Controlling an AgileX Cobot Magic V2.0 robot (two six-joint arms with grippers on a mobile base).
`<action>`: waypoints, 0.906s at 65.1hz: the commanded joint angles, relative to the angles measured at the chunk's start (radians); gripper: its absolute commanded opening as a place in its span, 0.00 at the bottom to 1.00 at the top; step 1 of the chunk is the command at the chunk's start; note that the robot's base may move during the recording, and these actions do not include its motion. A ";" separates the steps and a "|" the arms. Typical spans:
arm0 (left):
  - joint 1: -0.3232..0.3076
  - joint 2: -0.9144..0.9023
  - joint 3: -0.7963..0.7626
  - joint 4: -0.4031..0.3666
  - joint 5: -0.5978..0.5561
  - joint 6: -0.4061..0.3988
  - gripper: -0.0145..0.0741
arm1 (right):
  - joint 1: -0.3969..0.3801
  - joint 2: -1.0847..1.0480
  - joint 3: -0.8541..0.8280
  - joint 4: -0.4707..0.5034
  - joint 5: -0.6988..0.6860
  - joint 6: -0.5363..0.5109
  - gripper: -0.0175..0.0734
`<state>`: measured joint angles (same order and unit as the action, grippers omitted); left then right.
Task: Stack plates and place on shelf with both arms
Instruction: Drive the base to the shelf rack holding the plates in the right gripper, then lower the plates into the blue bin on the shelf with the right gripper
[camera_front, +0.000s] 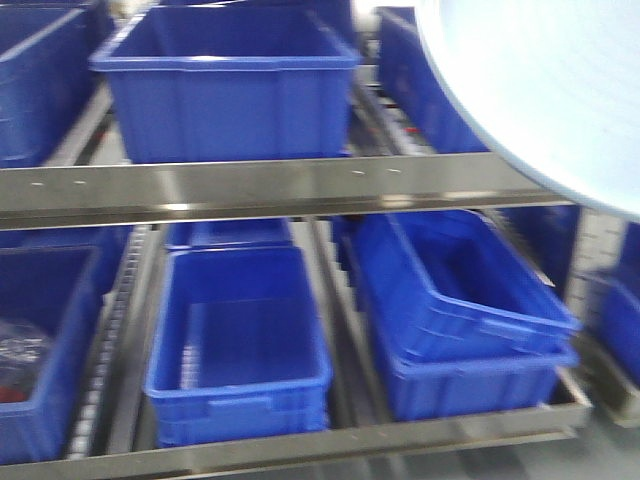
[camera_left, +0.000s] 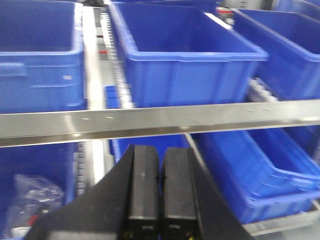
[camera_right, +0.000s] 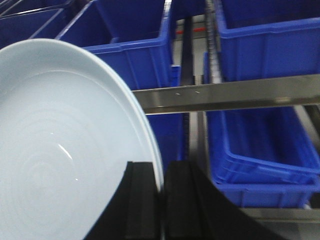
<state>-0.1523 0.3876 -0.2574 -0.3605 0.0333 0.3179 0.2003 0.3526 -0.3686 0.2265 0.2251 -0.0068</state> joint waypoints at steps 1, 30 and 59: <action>-0.001 0.008 -0.036 -0.008 -0.077 0.000 0.26 | -0.004 0.002 -0.029 0.001 -0.100 0.000 0.25; -0.001 0.008 -0.036 -0.008 -0.077 0.000 0.26 | -0.004 0.002 -0.029 0.001 -0.100 0.000 0.25; -0.001 0.008 -0.036 -0.008 -0.077 0.000 0.26 | -0.004 0.002 -0.029 0.001 -0.100 0.000 0.25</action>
<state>-0.1523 0.3876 -0.2574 -0.3605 0.0333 0.3179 0.2003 0.3526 -0.3686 0.2265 0.2251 -0.0068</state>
